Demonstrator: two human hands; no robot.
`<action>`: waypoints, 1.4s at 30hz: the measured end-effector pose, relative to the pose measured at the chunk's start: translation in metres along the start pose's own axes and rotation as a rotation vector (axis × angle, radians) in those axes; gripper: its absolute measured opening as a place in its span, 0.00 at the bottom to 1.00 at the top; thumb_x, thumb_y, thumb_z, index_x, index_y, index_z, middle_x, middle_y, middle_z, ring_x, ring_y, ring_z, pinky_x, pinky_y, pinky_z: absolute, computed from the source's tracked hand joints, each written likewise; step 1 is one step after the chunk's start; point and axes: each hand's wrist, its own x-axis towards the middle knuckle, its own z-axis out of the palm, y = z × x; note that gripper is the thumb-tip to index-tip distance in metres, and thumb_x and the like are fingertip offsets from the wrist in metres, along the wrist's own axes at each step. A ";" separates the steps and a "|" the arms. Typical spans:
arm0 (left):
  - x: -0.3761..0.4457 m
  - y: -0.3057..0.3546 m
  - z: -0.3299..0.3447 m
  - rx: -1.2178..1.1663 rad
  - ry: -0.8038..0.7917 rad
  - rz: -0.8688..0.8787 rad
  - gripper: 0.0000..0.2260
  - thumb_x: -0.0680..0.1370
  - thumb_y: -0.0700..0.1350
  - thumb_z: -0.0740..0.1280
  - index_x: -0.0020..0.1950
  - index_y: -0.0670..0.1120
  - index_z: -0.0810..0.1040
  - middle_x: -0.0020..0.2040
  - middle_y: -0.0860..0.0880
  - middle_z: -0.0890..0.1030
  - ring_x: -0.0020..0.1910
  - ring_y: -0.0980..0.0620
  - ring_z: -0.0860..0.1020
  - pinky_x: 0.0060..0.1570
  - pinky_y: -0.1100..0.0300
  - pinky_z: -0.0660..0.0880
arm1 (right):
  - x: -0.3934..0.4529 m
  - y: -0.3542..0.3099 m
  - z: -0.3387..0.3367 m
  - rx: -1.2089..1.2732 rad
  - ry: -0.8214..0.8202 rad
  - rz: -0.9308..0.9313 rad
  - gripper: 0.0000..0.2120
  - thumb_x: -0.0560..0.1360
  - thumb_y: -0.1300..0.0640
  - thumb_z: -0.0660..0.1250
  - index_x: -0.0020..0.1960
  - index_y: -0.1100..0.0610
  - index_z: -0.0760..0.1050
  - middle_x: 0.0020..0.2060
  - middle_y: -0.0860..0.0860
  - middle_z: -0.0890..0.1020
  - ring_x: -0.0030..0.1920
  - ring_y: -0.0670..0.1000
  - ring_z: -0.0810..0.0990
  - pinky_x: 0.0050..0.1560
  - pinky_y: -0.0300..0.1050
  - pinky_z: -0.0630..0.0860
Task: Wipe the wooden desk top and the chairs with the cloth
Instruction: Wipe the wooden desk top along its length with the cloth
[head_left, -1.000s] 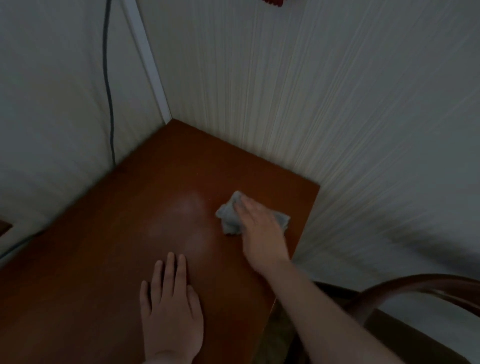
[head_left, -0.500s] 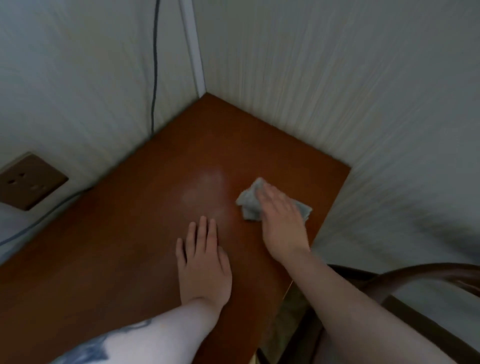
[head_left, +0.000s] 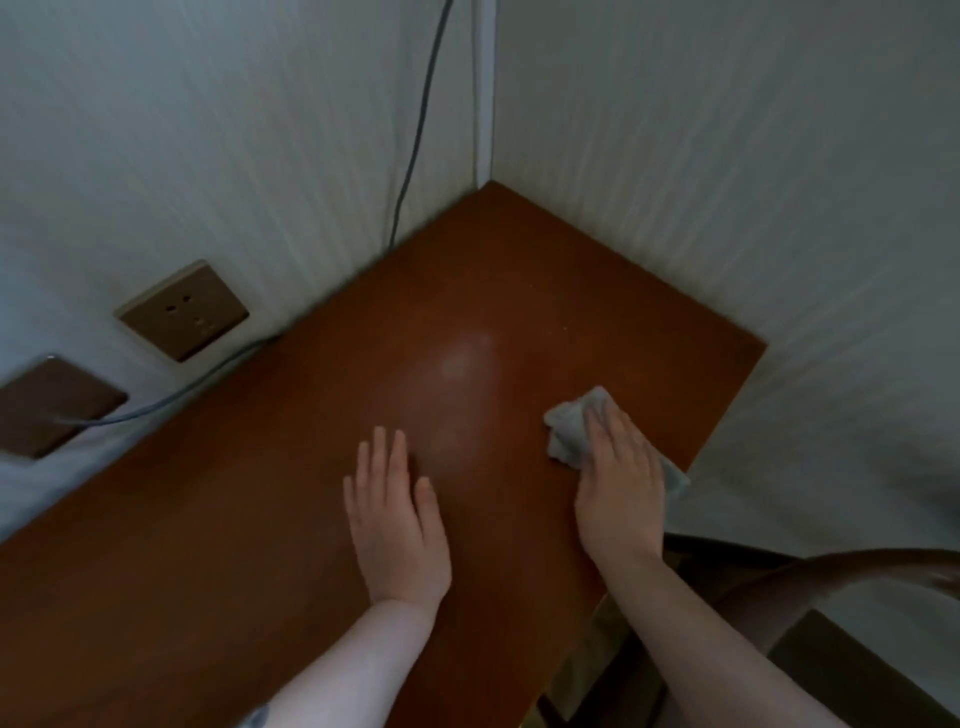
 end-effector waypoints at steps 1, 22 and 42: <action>-0.004 -0.012 -0.007 0.057 0.026 -0.041 0.25 0.81 0.53 0.45 0.76 0.49 0.61 0.77 0.53 0.57 0.77 0.56 0.49 0.75 0.55 0.43 | -0.015 0.001 0.004 0.002 0.039 0.004 0.25 0.80 0.59 0.57 0.76 0.52 0.60 0.75 0.50 0.62 0.75 0.51 0.59 0.74 0.52 0.58; -0.004 -0.032 -0.011 0.264 -0.027 -0.301 0.23 0.79 0.43 0.56 0.76 0.47 0.63 0.77 0.50 0.61 0.77 0.49 0.53 0.75 0.43 0.48 | -0.002 -0.102 0.045 0.117 -0.233 -0.752 0.28 0.73 0.58 0.55 0.73 0.51 0.66 0.73 0.50 0.66 0.74 0.51 0.62 0.74 0.47 0.52; -0.030 -0.056 -0.049 -0.306 0.161 -0.335 0.19 0.83 0.48 0.53 0.74 0.50 0.67 0.77 0.59 0.57 0.76 0.62 0.49 0.75 0.53 0.51 | -0.085 -0.073 0.014 0.016 -0.644 -1.130 0.24 0.82 0.49 0.53 0.76 0.36 0.54 0.77 0.36 0.47 0.76 0.41 0.42 0.75 0.49 0.41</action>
